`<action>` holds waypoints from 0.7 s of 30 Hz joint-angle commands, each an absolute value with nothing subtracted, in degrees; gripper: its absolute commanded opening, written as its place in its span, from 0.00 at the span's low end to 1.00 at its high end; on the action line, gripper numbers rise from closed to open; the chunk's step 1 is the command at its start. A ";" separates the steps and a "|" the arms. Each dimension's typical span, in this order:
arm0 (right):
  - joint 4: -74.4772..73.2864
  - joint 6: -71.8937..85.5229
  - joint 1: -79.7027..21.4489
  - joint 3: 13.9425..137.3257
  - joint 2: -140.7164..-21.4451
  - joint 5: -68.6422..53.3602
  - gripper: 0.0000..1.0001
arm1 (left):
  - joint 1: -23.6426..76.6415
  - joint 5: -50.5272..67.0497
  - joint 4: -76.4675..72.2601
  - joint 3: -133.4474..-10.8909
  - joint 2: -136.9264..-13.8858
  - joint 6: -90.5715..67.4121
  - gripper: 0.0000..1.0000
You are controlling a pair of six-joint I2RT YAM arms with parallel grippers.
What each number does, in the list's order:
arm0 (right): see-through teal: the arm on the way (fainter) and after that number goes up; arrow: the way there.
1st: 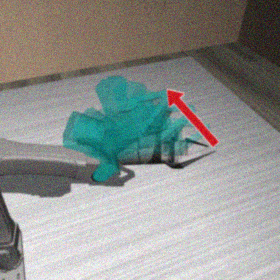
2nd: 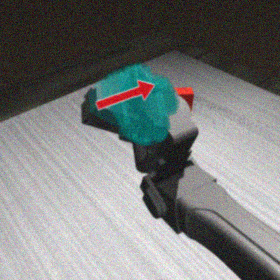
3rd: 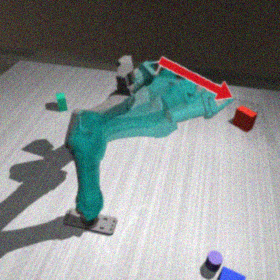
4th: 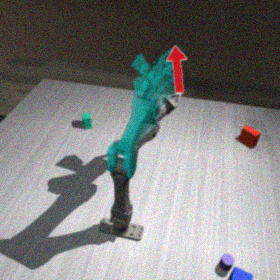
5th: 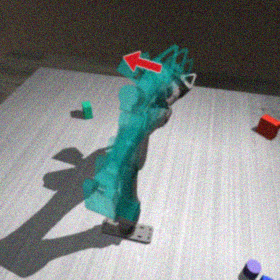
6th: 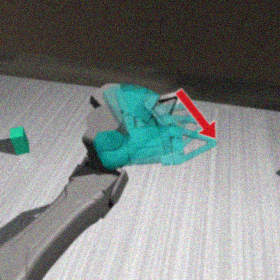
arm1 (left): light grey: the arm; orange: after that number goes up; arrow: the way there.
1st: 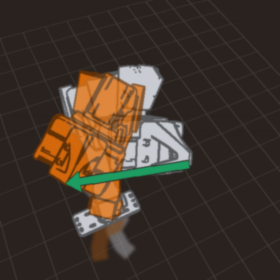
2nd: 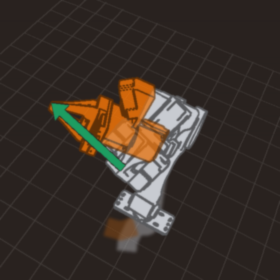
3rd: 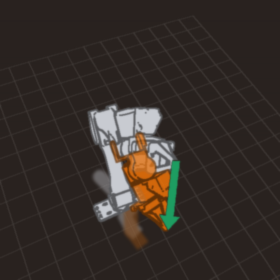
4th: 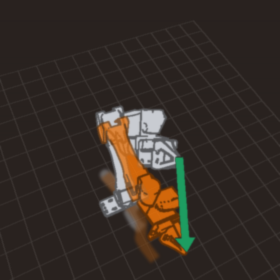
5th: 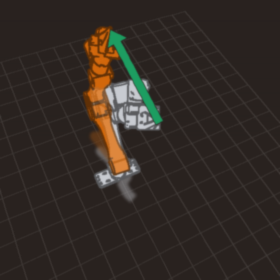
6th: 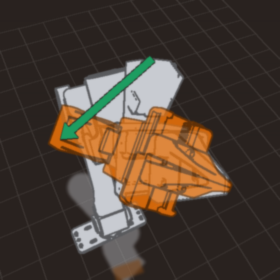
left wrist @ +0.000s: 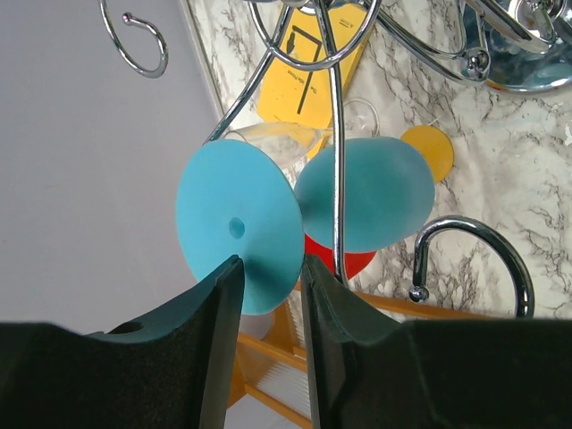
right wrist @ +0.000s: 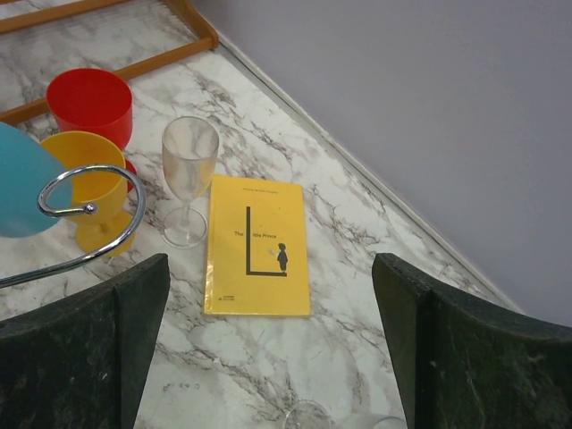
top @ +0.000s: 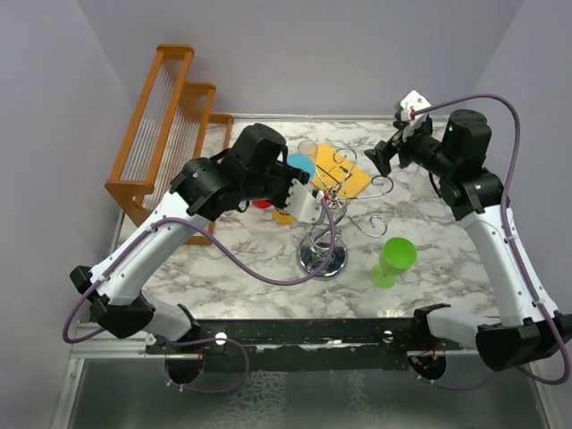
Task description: Place the wine glass upside down on the wine glass rack
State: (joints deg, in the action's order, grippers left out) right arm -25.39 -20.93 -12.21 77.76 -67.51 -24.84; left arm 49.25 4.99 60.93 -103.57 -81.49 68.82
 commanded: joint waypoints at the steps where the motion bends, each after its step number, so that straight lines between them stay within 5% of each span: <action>1: -26.83 -19.37 -12.04 78.70 -65.19 -23.03 0.95 | 49.57 8.21 63.20 -104.63 -79.46 67.76 0.37; 21: -27.10 -18.56 -8.31 74.98 -59.96 -21.14 0.95 | 49.00 4.23 53.31 -105.98 -77.10 57.78 0.48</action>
